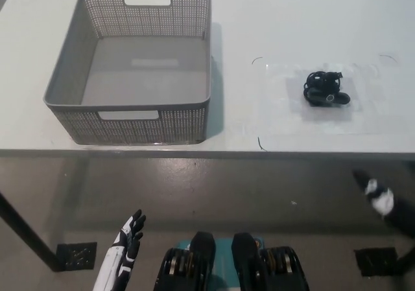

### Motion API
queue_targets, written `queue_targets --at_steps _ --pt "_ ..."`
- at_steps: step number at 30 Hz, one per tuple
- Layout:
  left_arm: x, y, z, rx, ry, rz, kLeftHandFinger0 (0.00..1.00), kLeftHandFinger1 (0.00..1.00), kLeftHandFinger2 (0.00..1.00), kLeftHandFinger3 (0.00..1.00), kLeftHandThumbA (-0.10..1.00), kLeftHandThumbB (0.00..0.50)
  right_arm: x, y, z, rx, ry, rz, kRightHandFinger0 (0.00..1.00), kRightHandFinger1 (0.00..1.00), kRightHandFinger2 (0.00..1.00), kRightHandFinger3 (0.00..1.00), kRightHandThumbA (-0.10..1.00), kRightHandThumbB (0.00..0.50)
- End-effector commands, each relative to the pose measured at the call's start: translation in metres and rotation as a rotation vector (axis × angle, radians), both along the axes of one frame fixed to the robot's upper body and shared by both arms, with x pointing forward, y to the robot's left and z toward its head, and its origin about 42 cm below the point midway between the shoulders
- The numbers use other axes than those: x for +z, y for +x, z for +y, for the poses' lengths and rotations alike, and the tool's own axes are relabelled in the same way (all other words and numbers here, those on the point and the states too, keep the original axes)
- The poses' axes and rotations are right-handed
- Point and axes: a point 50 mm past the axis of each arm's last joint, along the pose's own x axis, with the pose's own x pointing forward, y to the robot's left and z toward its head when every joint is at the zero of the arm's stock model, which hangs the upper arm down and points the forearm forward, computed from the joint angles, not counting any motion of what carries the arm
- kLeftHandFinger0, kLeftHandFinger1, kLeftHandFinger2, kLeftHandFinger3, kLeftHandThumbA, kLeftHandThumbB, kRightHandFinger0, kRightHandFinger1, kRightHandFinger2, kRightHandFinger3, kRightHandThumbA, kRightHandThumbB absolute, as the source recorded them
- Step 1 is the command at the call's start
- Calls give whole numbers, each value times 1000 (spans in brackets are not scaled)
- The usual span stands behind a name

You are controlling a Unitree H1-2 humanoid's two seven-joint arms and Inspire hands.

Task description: Use the right hand to pick up a webcam and put it into a container on the left side

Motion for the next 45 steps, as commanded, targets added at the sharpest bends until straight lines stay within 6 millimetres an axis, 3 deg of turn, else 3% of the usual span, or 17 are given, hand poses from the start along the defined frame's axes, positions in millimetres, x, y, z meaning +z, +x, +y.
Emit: queue_targets --at_steps 1,2,5,8,11,13,18,21,26,29,33,38,45 --pt "8 1 0 -14 -1 -68 1000 1000 1000 1000 1000 237 51 30 -6 -95 -192 19 1000 1000 1000 1000 956 500" --pt "8 1 0 -16 2 -64 1000 1000 1000 1000 1000 238 67 43 -6 -122 -218 8 1000 1000 1000 1000 907 500" --pt "6 -2 1 -10 -3 -55 1000 1000 1000 1000 978 248 91 64 -4 -138 -261 14 1000 1000 1000 1000 833 500" --pt "3 -3 -2 -18 -8 -39 1000 1000 1000 1000 959 266 119 99 -4 -173 -295 49 1000 1000 1000 1000 777 490" --pt "0 -6 -3 -26 -5 -33 1000 1000 1000 1000 954 264 144 141 -3 -189 -335 111 1000 1000 1000 1000 794 487" --pt "-1 -5 -3 -29 -9 -31 1000 1000 1000 1000 947 262 151 155 -2 -201 -364 122 1000 1000 1000 1000 814 481" --pt "-4 -8 -5 -38 -9 -24 1000 1000 1000 1000 954 273 175 227 10 -249 -455 268 1000 1000 1000 1000 841 500" --pt "-4 -9 -5 -40 -5 -19 1000 1000 1000 1000 954 281 178 256 13 -266 -490 360 1000 1000 1000 1000 888 500" --pt "-6 -10 -6 -50 -5 -4 1000 1000 1000 1000 971 298 176 285 17 -286 -508 466 1000 1000 1000 1000 845 500" --pt "-8 -10 -6 -49 -9 1 1000 1000 1000 1000 971 297 176 297 22 -306 -531 528 1000 1000 1000 1000 890 500" --pt "-10 -11 -6 -51 -8 0 1000 1000 1000 1000 970 289 169 308 26 -336 -571 617 1000 1000 1000 1000 929 500" --pt "-11 -14 -7 -55 -11 9 1000 1000 1000 1000 956 278 151 316 25 -358 -575 736 1000 1000 1000 1000 859 500" --pt "-9 -12 -8 -60 -10 9 1000 1000 1000 1000 966 290 126 320 23 -359 -594 845 1000 1000 1000 1000 885 500"
